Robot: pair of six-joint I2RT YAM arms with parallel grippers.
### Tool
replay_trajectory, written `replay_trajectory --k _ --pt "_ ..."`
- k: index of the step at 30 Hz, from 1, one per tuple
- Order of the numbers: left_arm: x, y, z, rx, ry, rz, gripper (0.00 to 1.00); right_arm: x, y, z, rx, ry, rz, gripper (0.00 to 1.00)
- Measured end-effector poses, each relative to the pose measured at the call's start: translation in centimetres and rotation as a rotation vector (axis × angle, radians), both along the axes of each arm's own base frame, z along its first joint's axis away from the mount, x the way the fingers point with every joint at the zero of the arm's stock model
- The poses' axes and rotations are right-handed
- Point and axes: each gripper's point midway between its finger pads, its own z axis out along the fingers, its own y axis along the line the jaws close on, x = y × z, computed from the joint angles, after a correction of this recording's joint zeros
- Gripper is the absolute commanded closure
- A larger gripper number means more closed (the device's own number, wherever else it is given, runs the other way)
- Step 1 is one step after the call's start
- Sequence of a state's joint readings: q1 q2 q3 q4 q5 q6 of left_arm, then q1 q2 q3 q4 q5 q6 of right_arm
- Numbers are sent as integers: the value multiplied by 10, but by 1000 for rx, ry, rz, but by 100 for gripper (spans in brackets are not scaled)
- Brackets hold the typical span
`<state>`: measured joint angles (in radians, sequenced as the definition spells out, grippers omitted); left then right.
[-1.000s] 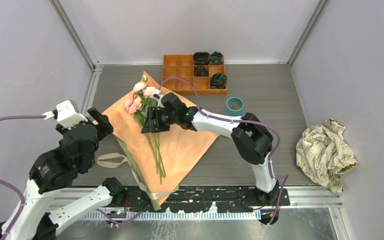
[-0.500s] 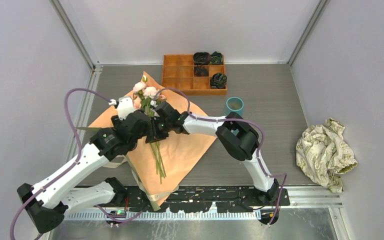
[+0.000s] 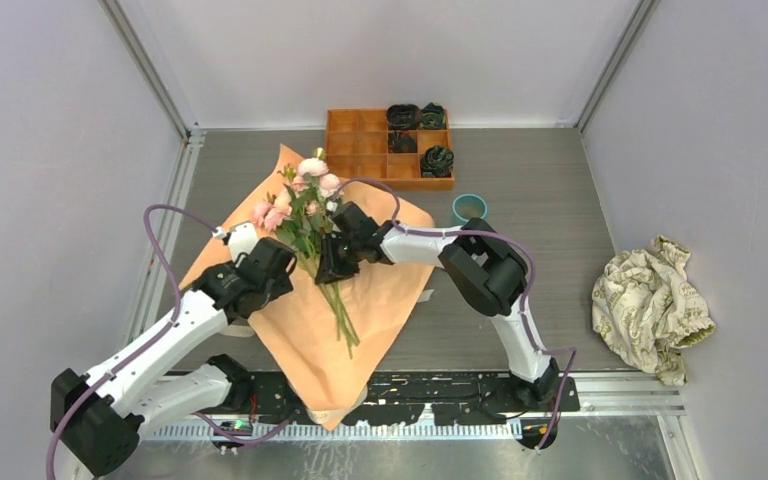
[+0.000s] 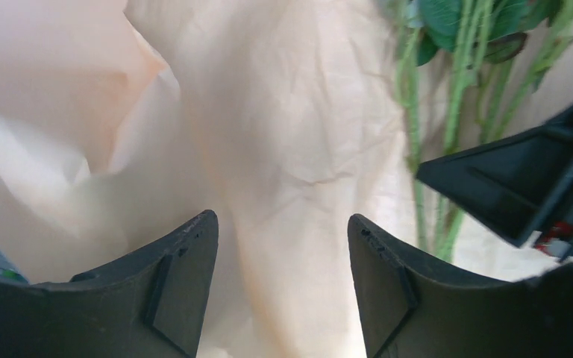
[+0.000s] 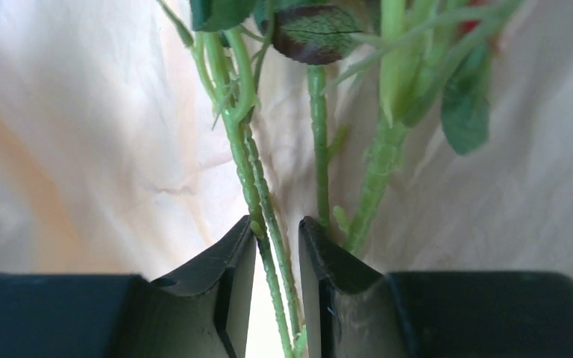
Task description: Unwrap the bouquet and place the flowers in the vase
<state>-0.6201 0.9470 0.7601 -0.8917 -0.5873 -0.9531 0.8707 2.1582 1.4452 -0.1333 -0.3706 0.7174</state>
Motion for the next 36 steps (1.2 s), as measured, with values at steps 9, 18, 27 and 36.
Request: replay_trajectory --k 9,18,27,36 --pt "-7 2 -30 -34 98 45 41 18 -43 0 -64 10 -84 57" --pt "-9 2 -37 -77 111 58 56 16 -62 34 -131 -69 -71 33" --pt "13 -11 31 -151 -78 -36 58 65 -75 143 -152 -378 -167 1" --pt "22 -14 92 -185 -240 -110 56 125 -68 90 -340 -392 -174 50"
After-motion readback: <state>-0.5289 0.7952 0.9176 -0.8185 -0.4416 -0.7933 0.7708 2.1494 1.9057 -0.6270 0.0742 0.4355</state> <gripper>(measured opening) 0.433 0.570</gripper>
